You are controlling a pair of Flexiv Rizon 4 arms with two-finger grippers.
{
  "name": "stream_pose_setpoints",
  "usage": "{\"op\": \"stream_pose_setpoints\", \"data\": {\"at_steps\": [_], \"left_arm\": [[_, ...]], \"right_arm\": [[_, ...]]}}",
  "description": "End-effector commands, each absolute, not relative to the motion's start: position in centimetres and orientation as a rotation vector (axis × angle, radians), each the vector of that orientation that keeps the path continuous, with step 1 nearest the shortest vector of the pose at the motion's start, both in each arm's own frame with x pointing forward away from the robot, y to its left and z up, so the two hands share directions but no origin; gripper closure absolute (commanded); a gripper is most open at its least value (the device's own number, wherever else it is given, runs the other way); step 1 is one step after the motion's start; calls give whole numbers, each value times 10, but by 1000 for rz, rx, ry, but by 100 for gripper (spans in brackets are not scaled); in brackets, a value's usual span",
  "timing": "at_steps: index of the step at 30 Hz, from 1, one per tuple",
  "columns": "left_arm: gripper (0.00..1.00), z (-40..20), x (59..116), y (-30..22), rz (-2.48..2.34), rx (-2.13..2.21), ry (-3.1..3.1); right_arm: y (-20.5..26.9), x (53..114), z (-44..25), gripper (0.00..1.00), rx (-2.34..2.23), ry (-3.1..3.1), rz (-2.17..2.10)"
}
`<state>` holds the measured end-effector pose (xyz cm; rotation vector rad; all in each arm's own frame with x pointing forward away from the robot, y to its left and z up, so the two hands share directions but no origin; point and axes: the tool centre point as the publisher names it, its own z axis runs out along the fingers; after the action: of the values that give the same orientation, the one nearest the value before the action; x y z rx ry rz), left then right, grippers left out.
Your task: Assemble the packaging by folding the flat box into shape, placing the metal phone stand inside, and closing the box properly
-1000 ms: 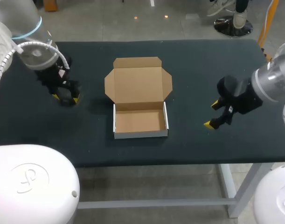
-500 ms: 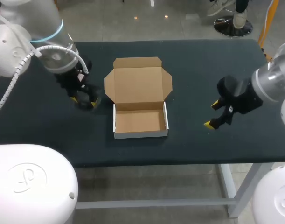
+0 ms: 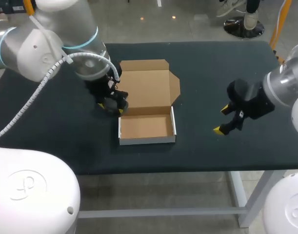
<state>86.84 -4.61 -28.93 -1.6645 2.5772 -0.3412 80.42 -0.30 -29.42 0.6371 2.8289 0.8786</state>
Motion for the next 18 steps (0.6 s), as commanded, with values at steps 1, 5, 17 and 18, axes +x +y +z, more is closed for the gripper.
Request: {"op": "stream_pose_setpoints", "data": {"at_steps": [1,5,17,18], "left_arm": [[100,-298,876,-68,-282,-1647,2571],[100,-305,875,-83,-284,-1622,2587],[100,-324,869,-115,-262,-1536,2599],[100,-326,868,-116,-263,-1533,2599]], "right_arm": [[-5,804,-292,0,633,2835,887],[-5,804,-292,0,633,2835,887],[-5,804,-292,0,633,2835,887],[-5,804,-292,0,633,2835,887]]}}
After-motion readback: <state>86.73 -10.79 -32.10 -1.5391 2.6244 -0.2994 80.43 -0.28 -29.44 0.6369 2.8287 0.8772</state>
